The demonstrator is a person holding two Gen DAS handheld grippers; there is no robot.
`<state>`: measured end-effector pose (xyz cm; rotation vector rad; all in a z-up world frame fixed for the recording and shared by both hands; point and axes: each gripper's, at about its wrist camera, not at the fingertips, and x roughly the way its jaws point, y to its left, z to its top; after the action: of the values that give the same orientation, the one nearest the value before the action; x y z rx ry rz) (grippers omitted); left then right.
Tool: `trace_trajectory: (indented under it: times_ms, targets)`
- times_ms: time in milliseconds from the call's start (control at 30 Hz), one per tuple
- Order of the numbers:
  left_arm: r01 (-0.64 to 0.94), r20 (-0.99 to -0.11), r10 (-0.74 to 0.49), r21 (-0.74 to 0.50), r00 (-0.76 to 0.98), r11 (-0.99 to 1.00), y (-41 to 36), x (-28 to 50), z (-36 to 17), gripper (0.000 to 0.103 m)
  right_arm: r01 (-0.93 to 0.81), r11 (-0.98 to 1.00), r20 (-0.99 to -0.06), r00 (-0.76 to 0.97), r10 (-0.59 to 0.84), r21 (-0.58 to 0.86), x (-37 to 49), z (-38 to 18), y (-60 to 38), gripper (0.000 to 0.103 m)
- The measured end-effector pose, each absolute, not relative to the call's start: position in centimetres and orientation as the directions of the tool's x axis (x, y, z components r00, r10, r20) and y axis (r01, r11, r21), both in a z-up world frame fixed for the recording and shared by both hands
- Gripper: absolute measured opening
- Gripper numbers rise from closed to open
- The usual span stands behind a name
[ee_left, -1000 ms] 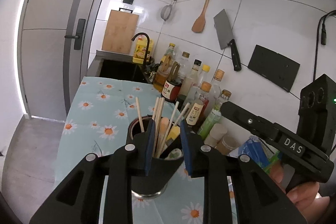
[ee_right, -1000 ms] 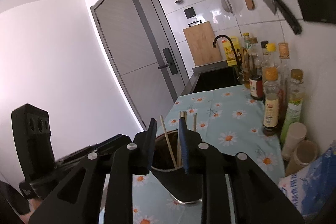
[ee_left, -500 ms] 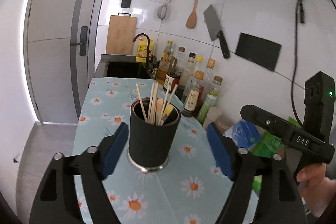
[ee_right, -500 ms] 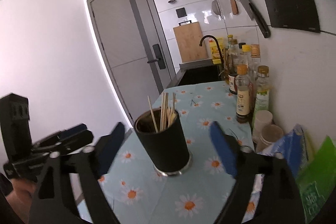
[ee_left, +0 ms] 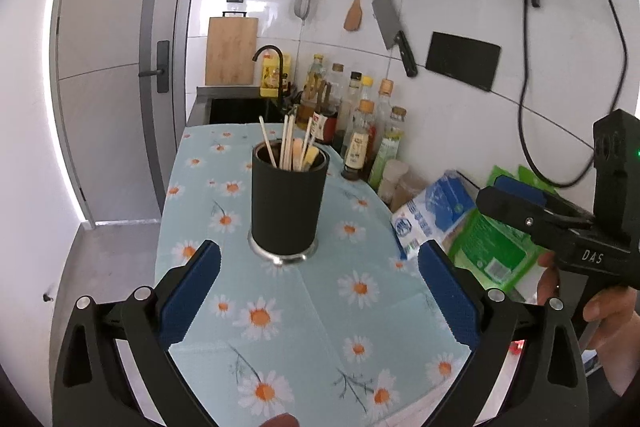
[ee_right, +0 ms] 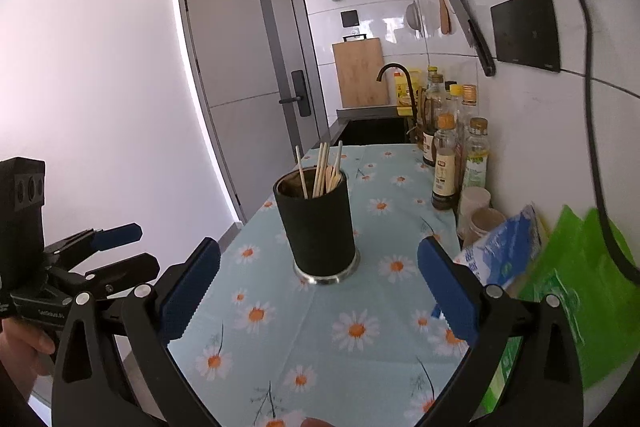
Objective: Organize utensils
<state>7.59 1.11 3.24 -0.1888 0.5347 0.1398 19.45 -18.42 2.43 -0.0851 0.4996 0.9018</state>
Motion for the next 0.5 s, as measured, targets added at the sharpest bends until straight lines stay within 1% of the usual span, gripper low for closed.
trace_trajectory:
  times_ms: [200, 333, 500]
  targets:
    - [-0.177, -0.525, 0.069, -0.160, 0.849, 0.971, 0.2, 5.7, 2.6, 0.096, -0.750, 0.646, -0.495, 0.511, 0.703, 0.143, 17.0, 1.4, -19.9, 0.098]
    - [-0.187, -0.532, 0.076, -0.158, 0.843, 0.970, 0.0, 4.9, 2.3, 0.096, -0.743, 0.656, -0.512, 0.514, 0.689, 0.137, 15.7, 1.1, -20.5, 0.098]
    - [-0.169, -0.539, 0.055, -0.164, 0.840, 0.972, -0.2, 3.8, 2.0, 0.096, -0.744, 0.658, -0.524, 0.516, 0.678, 0.119, 14.0, 1.0, -20.5, 0.098]
